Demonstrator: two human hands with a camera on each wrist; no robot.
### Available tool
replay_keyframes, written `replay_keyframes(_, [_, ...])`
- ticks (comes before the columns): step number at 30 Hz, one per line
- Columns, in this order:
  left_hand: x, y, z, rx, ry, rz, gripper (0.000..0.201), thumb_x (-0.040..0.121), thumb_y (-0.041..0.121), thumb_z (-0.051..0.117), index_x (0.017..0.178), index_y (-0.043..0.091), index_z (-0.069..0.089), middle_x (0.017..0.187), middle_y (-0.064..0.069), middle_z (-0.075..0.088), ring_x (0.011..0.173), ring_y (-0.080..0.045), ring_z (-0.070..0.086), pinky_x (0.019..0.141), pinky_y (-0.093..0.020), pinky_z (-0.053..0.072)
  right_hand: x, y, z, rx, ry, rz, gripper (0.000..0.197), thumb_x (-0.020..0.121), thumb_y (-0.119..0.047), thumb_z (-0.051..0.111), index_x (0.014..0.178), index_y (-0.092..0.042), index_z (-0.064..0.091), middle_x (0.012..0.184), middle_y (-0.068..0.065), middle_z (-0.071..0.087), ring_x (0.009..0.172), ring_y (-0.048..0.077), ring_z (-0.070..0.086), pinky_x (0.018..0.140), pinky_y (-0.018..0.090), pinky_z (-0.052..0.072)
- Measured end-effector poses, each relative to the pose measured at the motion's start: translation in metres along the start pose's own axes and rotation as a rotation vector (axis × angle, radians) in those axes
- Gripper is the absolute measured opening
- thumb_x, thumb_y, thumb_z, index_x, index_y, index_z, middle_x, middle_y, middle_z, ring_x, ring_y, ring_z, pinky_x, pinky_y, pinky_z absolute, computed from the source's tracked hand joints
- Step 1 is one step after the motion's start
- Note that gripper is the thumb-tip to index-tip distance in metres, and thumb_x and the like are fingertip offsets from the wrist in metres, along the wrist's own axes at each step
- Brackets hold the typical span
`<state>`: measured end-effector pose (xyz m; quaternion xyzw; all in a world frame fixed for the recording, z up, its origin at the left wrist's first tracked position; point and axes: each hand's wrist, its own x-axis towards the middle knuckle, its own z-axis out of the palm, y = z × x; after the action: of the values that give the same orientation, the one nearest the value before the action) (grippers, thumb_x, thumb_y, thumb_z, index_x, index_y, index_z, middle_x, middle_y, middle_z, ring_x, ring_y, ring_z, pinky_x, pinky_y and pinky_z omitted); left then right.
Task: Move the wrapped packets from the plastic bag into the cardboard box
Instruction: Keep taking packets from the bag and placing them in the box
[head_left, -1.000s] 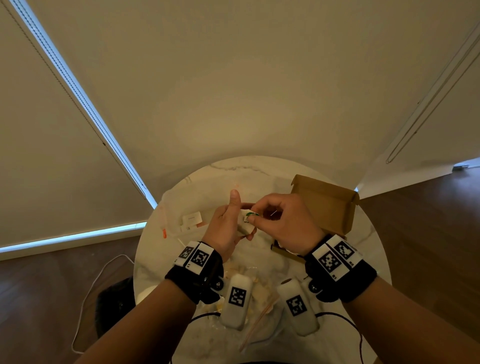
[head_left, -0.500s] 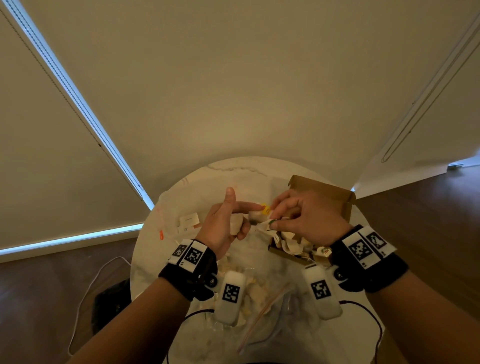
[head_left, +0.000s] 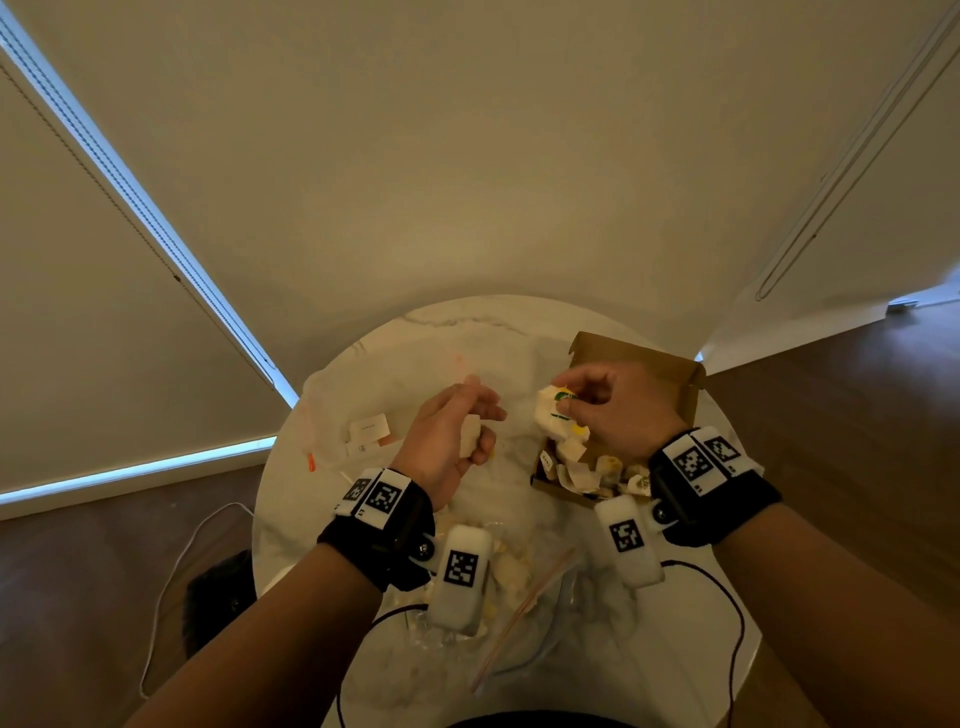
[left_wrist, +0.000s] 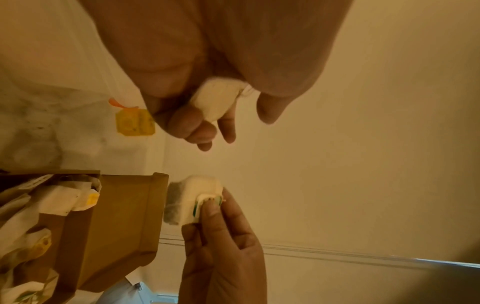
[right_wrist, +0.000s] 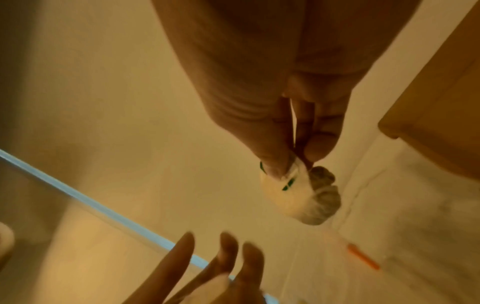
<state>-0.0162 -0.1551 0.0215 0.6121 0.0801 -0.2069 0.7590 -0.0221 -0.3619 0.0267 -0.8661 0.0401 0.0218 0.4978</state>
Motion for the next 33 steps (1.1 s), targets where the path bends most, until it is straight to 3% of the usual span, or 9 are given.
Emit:
replay_keyframes(3, [0.006,-0.007,-0.004,-0.063,-0.041,-0.052,0.008,0.091,0.009,0.051,0.094,0.006,0.057,0.082,-0.012,0.059,0.056,-0.018,0.045,0.051,-0.027,0.033,0.015,0.026,-0.017,-0.151,-0.044,0.082,0.012,0.083,-0.017,0.072,0.093,-0.025,0.071,0.091,-0.006,0.070,0.088,0.012,0.065,0.083,0.029,0.052])
replay_keyframes(8, [0.009,-0.014,-0.005,-0.070,-0.072,-0.101,0.043,0.053,0.004,0.041,0.093,0.002,0.056,0.079,-0.011,0.055,0.063,-0.020,0.043,0.058,-0.030,0.032,0.033,0.074,-0.025,-0.293,-0.038,0.247,0.016,0.086,-0.015,0.069,0.101,-0.015,0.067,0.096,0.001,0.064,0.091,0.015,0.059,0.080,0.025,0.046])
replay_keyframes(11, [0.013,-0.021,-0.005,0.081,-0.041,-0.087,0.027,0.069,0.001,0.047,0.091,0.005,0.061,0.082,-0.011,0.056,0.065,-0.019,0.048,0.060,-0.029,0.040,0.037,0.107,-0.016,-0.395,-0.115,0.342,0.021,0.087,-0.016,0.068,0.107,-0.014,0.065,0.104,0.002,0.062,0.097,0.016,0.057,0.085,0.026,0.046])
replay_keyframes(15, [0.019,-0.031,-0.008,0.302,-0.007,-0.012,0.020,0.089,-0.004,0.056,0.087,0.012,0.068,0.100,-0.012,0.063,0.090,-0.022,0.060,0.070,-0.035,0.057,0.042,0.134,-0.001,-0.519,-0.067,0.356,0.014,0.087,-0.022,0.067,0.100,-0.017,0.070,0.109,0.005,0.064,0.101,0.023,0.059,0.091,0.037,0.051])
replay_keyframes(19, [0.019,-0.034,-0.011,0.313,0.050,0.048,0.019,0.089,-0.002,0.061,0.084,0.012,0.073,0.104,-0.017,0.068,0.098,-0.031,0.065,0.080,-0.044,0.059,0.040,0.155,0.012,-0.652,-0.074,0.341,0.010,0.091,-0.032,0.058,0.089,-0.040,0.064,0.113,0.001,0.064,0.101,0.024,0.058,0.091,0.042,0.050])
replay_keyframes(21, [0.020,-0.034,-0.013,0.332,0.079,0.071,0.020,0.087,0.000,0.065,0.083,0.016,0.075,0.103,-0.013,0.071,0.097,-0.029,0.067,0.082,-0.041,0.059,0.035,0.160,0.017,-0.704,-0.194,0.333,0.016,0.094,-0.031,0.056,0.101,-0.026,0.069,0.112,0.002,0.065,0.103,0.022,0.058,0.093,0.035,0.048])
replay_keyframes(24, [0.020,-0.032,-0.014,0.349,0.113,0.094,0.023,0.084,0.002,0.069,0.080,0.023,0.076,0.095,-0.006,0.075,0.092,-0.026,0.068,0.081,-0.037,0.058,0.029,0.157,0.021,-0.689,-0.313,0.272,0.028,0.099,-0.029,0.047,0.099,-0.012,0.069,0.107,0.005,0.068,0.094,0.022,0.060,0.083,0.029,0.043])
replay_keyframes(29, [0.022,-0.026,-0.010,0.359,0.138,0.161,0.018,0.081,0.000,0.073,0.078,0.018,0.074,0.082,-0.003,0.075,0.073,-0.013,0.066,0.067,-0.025,0.053,0.021,0.126,0.012,-0.577,-0.126,0.169,0.024,0.098,-0.028,0.048,0.107,-0.018,0.068,0.107,0.002,0.069,0.094,0.017,0.060,0.078,0.023,0.041])
replay_keyframes(33, [0.021,-0.021,-0.005,0.310,0.112,0.214,0.022,0.080,-0.003,0.073,0.077,0.019,0.072,0.084,-0.006,0.073,0.068,-0.010,0.065,0.064,-0.024,0.053,0.005,0.067,0.028,-0.105,-0.092,-0.062,0.022,0.090,-0.029,0.065,0.111,-0.024,0.069,0.096,-0.009,0.070,0.086,0.005,0.062,0.074,0.009,0.045])
